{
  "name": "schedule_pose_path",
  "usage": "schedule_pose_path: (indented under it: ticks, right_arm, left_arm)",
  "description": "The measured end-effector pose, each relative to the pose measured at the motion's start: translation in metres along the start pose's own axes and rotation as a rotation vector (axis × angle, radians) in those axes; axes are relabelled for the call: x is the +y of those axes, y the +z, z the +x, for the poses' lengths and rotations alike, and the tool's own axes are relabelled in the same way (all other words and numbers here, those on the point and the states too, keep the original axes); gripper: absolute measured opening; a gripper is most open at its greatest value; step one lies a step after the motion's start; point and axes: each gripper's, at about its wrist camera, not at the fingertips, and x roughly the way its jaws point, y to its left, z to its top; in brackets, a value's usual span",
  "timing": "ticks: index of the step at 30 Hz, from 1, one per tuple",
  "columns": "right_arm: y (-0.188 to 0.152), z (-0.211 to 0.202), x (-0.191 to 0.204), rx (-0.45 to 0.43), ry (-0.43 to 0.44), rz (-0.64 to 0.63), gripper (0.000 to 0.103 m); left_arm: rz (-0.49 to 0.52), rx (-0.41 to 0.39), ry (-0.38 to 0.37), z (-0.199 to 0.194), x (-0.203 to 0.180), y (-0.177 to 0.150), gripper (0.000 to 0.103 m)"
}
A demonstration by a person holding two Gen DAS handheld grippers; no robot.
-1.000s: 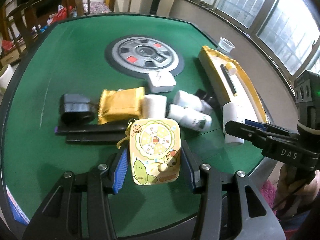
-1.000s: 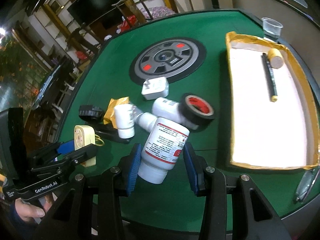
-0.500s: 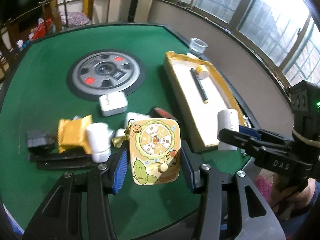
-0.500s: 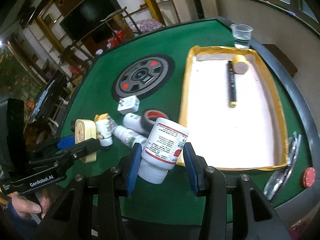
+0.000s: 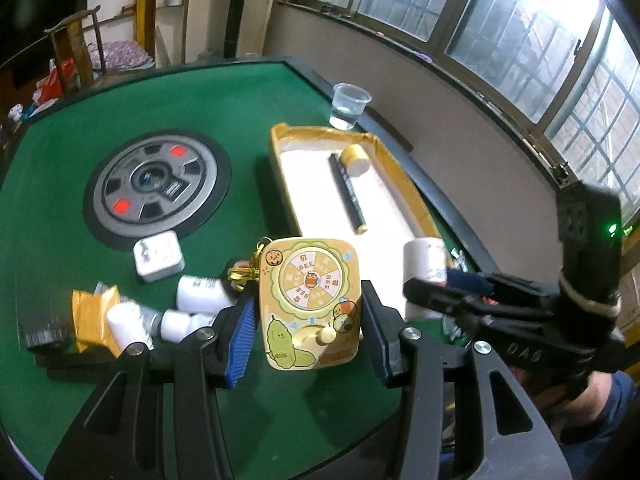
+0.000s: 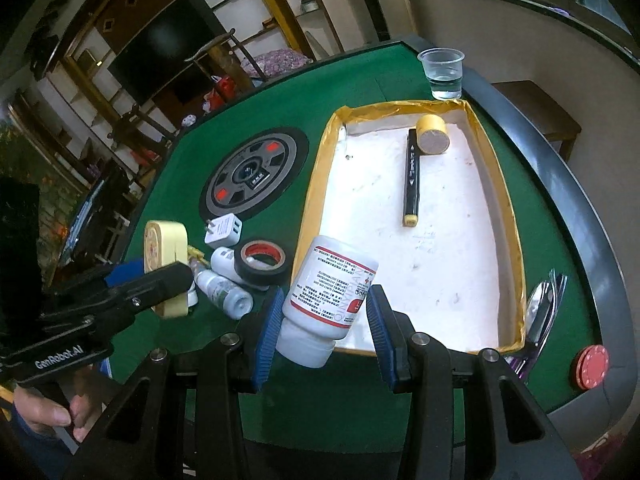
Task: Organize rigid objects
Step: 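Carry the tin and white bottle to the tray and release both inside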
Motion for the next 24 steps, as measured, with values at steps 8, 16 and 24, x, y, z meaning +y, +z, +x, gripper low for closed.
schedule_pose_path:
  ticks: [8, 16, 24]
  right_arm:
    - [0.014, 0.005, -0.010, 0.011, 0.027, -0.015, 0.038]
    - [0.031, 0.005, -0.028, 0.013, 0.035, -0.012, 0.038]
    - [0.043, 0.006, -0.044, 0.024, 0.030, -0.038, 0.038]
  left_arm:
    - [-0.010, -0.036, -0.013, 0.001, -0.014, 0.032, 0.046]
    - [0.028, -0.044, 0.003, 0.011, -0.036, 0.056, 0.046]
    - [0.029, -0.037, 0.001, 0.030, -0.053, 0.074, 0.046]
